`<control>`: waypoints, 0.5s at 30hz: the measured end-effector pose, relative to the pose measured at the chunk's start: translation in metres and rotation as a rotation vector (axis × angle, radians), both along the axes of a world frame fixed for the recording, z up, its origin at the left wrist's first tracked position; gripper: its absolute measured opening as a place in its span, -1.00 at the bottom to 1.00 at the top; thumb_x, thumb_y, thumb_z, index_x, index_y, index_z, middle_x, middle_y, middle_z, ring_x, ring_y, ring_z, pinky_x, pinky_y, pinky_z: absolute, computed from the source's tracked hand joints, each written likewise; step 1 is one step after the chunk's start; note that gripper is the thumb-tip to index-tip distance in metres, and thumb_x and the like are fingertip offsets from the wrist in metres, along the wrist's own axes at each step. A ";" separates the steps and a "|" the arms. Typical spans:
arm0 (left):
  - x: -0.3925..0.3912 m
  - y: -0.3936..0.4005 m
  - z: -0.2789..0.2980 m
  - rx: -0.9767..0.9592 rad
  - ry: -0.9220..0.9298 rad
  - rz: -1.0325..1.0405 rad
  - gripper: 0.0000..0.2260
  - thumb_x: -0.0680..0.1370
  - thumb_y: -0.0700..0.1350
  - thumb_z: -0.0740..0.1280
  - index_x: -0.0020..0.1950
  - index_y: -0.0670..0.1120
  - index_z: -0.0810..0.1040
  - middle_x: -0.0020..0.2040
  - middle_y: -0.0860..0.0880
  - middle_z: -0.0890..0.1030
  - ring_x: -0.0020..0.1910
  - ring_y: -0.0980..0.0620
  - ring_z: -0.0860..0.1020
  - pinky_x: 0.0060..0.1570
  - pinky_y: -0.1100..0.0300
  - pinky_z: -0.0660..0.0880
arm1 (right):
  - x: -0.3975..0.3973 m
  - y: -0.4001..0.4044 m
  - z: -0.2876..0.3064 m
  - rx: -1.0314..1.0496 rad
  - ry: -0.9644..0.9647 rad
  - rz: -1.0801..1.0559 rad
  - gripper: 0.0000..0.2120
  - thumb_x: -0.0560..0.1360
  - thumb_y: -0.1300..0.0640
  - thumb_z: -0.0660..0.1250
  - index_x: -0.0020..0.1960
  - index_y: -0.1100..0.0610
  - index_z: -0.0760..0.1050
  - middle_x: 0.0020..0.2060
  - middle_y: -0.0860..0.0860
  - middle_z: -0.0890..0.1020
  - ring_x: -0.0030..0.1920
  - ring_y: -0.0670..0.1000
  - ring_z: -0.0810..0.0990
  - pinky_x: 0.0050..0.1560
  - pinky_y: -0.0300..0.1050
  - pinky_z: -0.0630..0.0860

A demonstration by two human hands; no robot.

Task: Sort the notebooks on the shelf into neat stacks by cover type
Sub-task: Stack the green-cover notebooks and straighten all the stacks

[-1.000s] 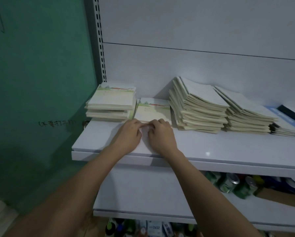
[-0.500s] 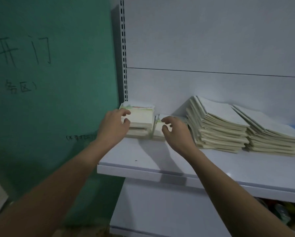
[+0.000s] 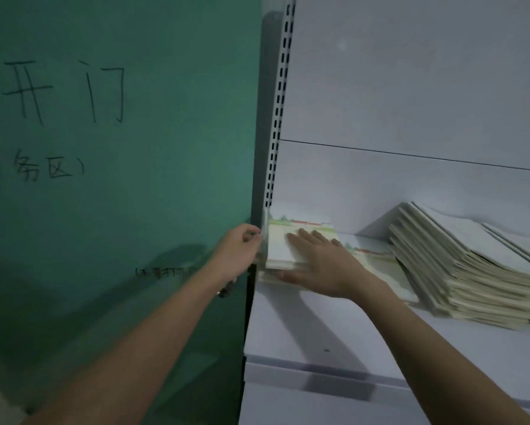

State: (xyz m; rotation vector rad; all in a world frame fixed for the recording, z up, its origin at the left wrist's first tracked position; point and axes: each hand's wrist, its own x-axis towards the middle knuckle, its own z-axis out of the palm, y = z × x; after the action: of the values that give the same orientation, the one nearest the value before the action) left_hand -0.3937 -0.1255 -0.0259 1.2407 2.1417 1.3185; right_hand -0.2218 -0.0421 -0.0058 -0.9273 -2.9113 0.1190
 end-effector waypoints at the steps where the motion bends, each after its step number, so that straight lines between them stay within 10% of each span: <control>1: -0.003 0.001 -0.002 0.023 -0.019 -0.014 -0.74 0.64 -0.07 0.20 0.30 -0.06 0.51 0.22 -0.01 0.57 0.11 0.10 0.49 0.06 0.24 0.39 | 0.003 -0.005 -0.001 0.037 0.031 -0.009 -0.19 0.47 -0.43 0.14 0.57 -0.05 0.05 0.56 -0.03 0.13 0.54 0.06 0.08 0.47 0.08 0.06; 11: -0.016 0.006 0.013 0.198 -0.186 -0.040 -0.76 0.65 -0.04 0.17 0.10 -0.08 0.62 -0.05 0.03 0.62 -0.19 0.15 0.49 -0.24 0.37 0.37 | 0.000 -0.011 0.015 -0.052 0.430 -0.137 -0.69 0.63 -0.07 0.15 0.35 -0.18 0.44 0.20 -0.05 0.60 0.18 0.09 0.55 0.14 -0.04 0.48; 15: -0.008 0.000 0.043 0.159 -0.908 -0.283 -0.61 0.63 0.12 0.18 0.18 -0.17 0.58 -0.03 -0.16 0.65 -0.13 -0.06 0.61 -0.07 0.07 0.58 | -0.025 -0.029 0.022 0.068 0.520 -0.083 -0.61 0.62 -0.11 0.16 0.43 -0.14 0.38 0.19 -0.01 0.61 0.08 0.12 0.58 -0.01 -0.04 0.48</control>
State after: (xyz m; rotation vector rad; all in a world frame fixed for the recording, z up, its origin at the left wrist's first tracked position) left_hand -0.4013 -0.1257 0.0173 0.7223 1.2031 1.5332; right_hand -0.2472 -0.0711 0.0158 -0.8510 -2.3821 0.2175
